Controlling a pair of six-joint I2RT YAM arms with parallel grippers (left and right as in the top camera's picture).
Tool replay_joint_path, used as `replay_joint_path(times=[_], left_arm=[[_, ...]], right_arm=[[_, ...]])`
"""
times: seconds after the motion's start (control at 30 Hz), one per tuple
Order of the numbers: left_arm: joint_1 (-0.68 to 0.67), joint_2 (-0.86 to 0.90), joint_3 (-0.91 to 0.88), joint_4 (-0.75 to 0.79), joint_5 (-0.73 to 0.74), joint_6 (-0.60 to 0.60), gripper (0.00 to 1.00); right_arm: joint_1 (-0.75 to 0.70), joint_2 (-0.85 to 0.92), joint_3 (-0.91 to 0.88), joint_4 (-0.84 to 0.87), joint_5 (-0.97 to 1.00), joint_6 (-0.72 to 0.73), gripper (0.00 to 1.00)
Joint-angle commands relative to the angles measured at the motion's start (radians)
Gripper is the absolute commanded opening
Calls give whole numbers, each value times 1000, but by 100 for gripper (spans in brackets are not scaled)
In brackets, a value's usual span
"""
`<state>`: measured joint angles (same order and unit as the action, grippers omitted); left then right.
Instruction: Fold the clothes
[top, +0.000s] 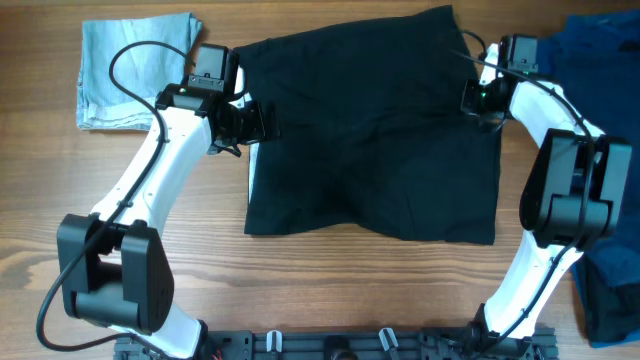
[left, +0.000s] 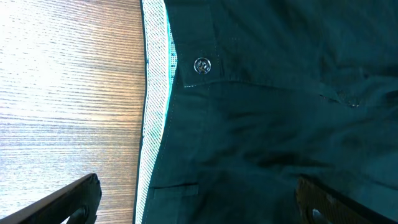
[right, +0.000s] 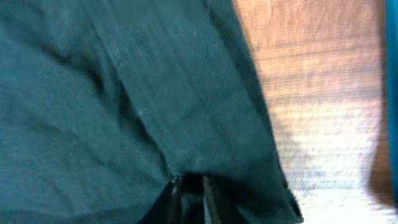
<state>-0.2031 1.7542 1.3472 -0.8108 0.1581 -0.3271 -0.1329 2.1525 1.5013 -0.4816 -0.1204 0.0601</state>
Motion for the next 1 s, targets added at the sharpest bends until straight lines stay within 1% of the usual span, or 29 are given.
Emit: replay_joint_path(times=[0.0,0.03,0.07,0.1,0.13,0.17,0.2,0.23,0.33,0.43,0.57,0.63,0.67,0.7,0.77,0.87,0.9,0.97], left_arm=[[-2,11,-6,-19,2,5,100],[-2,11,-6,-32,13,4,100],[-2,11,-6,-45,37,5,100],[-2,11,-6,-53,39,5,100],[-2,11,-6,-64,25,5,100],[-2,11,-6,-66,15,5,100],[-2,11,-6,-64,16,5,100],[-2,11,-6,-64,16,5,100],[-2,11,-6,-63,16,4,100],[-2,11,-6,82,16,-3,100],[-2,11,-6,146,16,-2,100],[-2,17,-6,171,-26,5,100],[-2,29,-6,190,-62,5,98],[-2,47,-6,202,-66,4,92],[-2,94,-6,222,-66,-19,90],[-3,175,-6,269,-30,-26,84],[-3,205,-6,289,-13,-26,81],[-3,249,-6,320,-10,-26,79]], right_arm=[[-5,-145,79,-21,-29,12,28],[-6,-183,84,-32,-14,11,38],[-6,-238,84,-46,29,10,44],[-8,-277,84,-59,76,2,48],[-12,-322,84,-82,152,-18,56],[-14,-365,84,-112,254,-28,68],[-16,-401,84,-145,333,-31,99],[-16,-437,84,-194,376,-32,100],[-16,-451,82,-208,374,-34,100],[-16,-451,78,-208,375,-34,100],[-16,-451,78,-209,375,-34,100],[-16,-451,78,-209,375,-34,100],[-16,-451,78,-208,375,-34,100],[-16,-451,78,-209,375,-34,100],[-16,-451,78,-209,375,-34,100],[-16,-451,78,-209,375,-34,100],[-16,-451,78,-209,375,-34,100],[-16,-451,78,-209,375,-34,100]])
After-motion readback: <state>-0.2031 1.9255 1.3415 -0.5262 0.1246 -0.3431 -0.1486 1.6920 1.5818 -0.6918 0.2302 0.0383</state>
